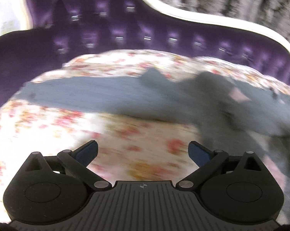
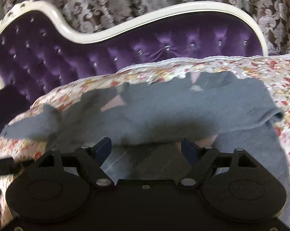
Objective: Fold small clothes
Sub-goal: 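Move the left tool to the other sleeve cuff and grasp it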
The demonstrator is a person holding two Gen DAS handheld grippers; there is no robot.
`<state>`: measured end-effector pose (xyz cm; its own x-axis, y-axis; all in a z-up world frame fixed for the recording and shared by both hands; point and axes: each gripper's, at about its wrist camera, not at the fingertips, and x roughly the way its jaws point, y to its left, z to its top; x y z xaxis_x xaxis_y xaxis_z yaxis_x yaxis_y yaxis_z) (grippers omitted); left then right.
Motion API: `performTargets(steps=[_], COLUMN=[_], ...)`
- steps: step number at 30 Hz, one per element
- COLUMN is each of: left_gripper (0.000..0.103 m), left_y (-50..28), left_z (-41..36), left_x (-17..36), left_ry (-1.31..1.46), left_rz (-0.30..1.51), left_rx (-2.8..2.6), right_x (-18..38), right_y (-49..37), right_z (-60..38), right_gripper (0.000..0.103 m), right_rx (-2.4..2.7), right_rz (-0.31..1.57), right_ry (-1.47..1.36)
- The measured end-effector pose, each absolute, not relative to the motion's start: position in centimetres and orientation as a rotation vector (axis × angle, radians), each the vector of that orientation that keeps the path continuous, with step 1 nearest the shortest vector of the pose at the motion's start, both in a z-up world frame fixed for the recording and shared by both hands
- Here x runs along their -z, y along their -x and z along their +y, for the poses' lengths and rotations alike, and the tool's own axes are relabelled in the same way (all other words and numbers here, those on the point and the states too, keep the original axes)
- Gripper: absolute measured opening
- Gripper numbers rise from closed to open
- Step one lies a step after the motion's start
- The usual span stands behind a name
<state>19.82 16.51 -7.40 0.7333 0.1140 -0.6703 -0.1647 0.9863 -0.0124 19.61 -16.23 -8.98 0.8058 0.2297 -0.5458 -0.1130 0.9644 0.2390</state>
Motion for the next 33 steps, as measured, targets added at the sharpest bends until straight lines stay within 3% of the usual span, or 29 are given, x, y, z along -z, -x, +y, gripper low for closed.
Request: performTargets(steps=[7,13,26,33], left_gripper=[0.101,0.101,0.101,0.101], left_y=[-20.4,-21.1,-24.5,-26.4], left_z=[23.2,27.4,36.8,38.5], left_x=[6.9,7.7,9.5,9.9], left_ry=[0.177,0.214,0.445,0.403], left_rz=[0.698,0.692,0.683,0.693], left_rx=[-0.236,-0.328,-0.474,-0.479], right_x=[11.0,12.7,13.3,13.2], right_y=[-18.6,-18.1,-17.9,-17.9], right_z=[-14.0,-12.6,-11.8,-11.8], right_gripper=[0.087,0.103,0.103,0.103], right_rx=[-0.169,-0.164,-0.144,-0.144], right_rz=[0.620,0.602,0.582,0.581], right_ry=[-0.146,-0.066,-0.015,-0.015])
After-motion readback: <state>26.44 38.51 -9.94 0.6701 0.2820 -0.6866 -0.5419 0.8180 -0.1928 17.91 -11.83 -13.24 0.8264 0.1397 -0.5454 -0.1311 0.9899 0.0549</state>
